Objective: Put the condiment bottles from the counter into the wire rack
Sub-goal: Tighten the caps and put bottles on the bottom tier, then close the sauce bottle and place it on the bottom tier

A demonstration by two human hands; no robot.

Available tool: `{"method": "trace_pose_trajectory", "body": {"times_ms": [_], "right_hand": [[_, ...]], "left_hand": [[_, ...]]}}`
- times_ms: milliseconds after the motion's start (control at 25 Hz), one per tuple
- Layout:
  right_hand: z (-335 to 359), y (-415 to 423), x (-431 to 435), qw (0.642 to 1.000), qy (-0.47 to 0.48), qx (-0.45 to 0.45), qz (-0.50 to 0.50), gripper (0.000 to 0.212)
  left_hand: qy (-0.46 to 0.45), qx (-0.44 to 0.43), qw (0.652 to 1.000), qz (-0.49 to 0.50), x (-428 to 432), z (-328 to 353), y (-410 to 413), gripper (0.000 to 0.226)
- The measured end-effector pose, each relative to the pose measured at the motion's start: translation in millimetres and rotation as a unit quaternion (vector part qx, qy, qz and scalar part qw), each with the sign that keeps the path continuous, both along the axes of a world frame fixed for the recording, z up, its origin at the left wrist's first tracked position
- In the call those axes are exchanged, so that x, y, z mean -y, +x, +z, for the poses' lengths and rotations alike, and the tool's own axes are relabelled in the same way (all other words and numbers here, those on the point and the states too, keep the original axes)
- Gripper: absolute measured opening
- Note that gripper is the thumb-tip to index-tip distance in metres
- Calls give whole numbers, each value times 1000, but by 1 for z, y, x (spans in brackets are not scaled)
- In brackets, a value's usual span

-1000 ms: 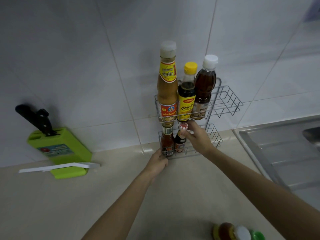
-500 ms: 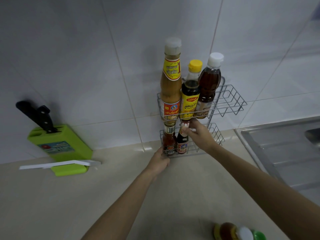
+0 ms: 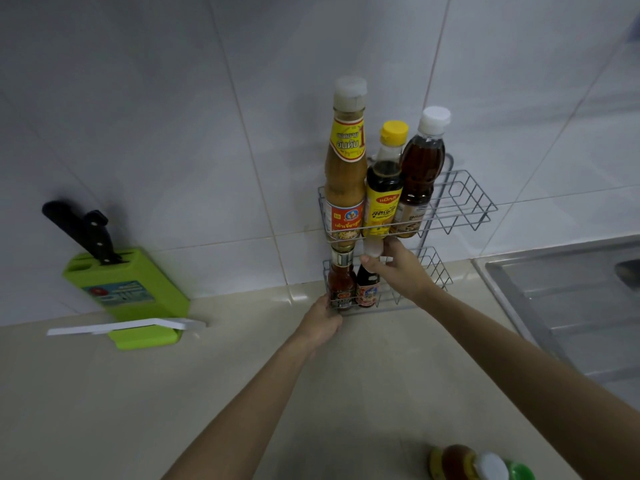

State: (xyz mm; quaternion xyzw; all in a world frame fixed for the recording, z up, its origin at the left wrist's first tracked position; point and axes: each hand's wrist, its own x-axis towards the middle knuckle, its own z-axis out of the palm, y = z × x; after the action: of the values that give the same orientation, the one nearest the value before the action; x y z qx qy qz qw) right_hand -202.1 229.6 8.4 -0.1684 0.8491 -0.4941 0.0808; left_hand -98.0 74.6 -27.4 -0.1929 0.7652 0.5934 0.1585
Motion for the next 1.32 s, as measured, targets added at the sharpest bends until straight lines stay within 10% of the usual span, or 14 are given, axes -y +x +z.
{"method": "trace_pose_trajectory", "body": {"times_ms": [240, 520, 960, 1320], "right_hand": [[10, 44, -41, 995, -27, 59, -81, 41], [45, 140, -122, 980, 141, 24, 135, 14], [41, 234, -167, 916, 353, -119, 148, 34], [79, 216, -133, 797, 432, -243, 345, 41]], "left_hand": [[-111, 14, 989, -96, -20, -18, 40, 51], [-139, -18, 924, -356, -101, -18, 112, 67], [-150, -88, 945, -278, -160, -11, 159, 30], [-142, -117, 910, -371, -96, 8, 167, 61]]}}
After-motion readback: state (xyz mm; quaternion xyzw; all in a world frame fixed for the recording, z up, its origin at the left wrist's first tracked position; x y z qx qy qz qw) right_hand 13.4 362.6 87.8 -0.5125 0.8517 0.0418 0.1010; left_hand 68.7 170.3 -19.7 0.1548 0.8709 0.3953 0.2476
